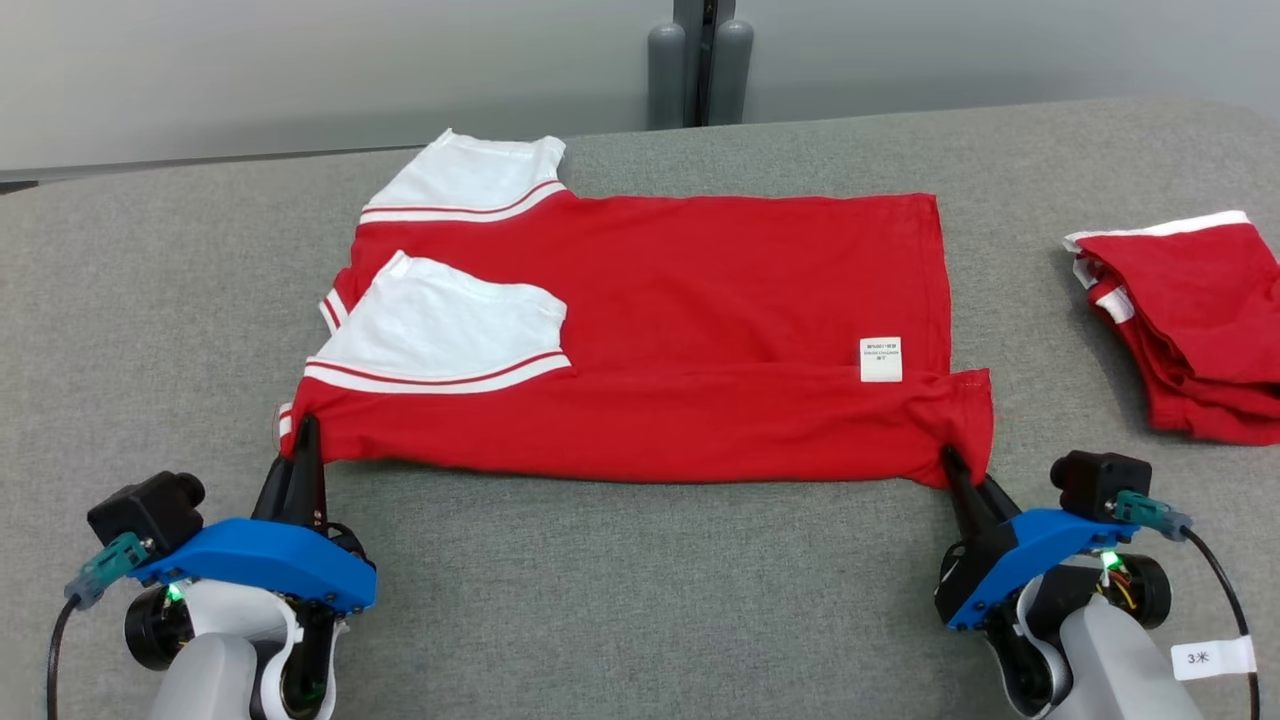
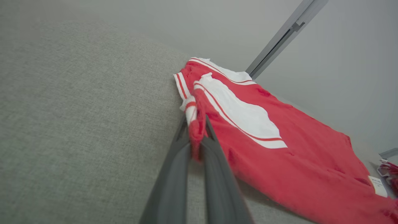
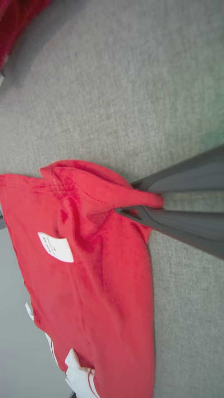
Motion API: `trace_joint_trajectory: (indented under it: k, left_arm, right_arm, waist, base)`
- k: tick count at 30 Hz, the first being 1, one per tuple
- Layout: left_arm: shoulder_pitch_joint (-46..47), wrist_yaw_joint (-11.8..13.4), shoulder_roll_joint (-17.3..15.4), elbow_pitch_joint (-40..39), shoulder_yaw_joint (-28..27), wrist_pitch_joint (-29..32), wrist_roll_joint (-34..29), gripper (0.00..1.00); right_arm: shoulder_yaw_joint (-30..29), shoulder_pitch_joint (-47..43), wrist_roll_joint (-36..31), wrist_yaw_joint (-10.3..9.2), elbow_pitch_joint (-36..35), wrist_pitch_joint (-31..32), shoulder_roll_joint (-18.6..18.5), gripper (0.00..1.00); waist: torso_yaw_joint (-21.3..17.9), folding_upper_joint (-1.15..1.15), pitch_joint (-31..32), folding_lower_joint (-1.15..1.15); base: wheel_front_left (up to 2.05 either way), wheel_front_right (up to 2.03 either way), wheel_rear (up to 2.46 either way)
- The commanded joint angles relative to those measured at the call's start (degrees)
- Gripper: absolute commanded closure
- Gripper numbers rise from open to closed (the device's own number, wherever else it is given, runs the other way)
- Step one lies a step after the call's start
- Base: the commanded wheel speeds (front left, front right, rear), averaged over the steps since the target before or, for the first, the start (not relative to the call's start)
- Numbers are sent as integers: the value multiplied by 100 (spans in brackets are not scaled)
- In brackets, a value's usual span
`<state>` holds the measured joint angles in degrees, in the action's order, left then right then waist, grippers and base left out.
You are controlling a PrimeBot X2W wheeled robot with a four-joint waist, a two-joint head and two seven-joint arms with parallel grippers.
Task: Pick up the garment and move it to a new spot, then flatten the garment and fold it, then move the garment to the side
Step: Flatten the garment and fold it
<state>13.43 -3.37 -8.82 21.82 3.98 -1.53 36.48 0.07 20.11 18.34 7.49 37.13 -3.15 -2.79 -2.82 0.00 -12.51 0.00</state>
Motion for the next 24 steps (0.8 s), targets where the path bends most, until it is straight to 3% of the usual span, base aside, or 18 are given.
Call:
trace_joint_trajectory:
  k: [1, 6, 16, 22, 23, 24]
  left_arm:
    - [-117, -15, 4, -88, -46, -34, 31, 100]
    - [-613, 10, 35, -743, -40, 39, 139, 100]
    - [-2469, 330, 61, -2312, 165, 616, 299, 100]
    - [-3061, 450, 47, -2454, 204, 770, 341, 100]
    - [-3084, 463, 28, -2439, 219, 780, 320, 98]
    - [-3096, 473, -8, -2420, 246, 810, 280, 53]
  right_arm:
    - [-63, 48, -84, 1, -59, 9, -20, 100]
    - [-465, -323, -527, 0, -704, 379, -22, 100]
    - [-920, -2015, -884, 0, -3115, 1766, -34, 100]
    - [-938, -2684, -637, 0, -3498, 2010, -20, 100]
    - [-919, -2715, -593, 0, -3461, 1983, -20, 90]
    - [-896, -2750, -571, 0, -3419, 1951, -20, 66]
  waist:
    - [-4, 0, 35, 0]
    - [33, 0, 181, 0]
    - [145, 0, 347, 0]
    - [113, 0, 388, 0]
    - [97, 0, 403, 0]
    - [82, 0, 419, 0]
  base:
    - [0, 0, 0]
    - [0, 0, 0]
    - [0, 0, 0]
    - [0, 0, 0]
    - [0, 0, 0]
    - [0, 0, 0]
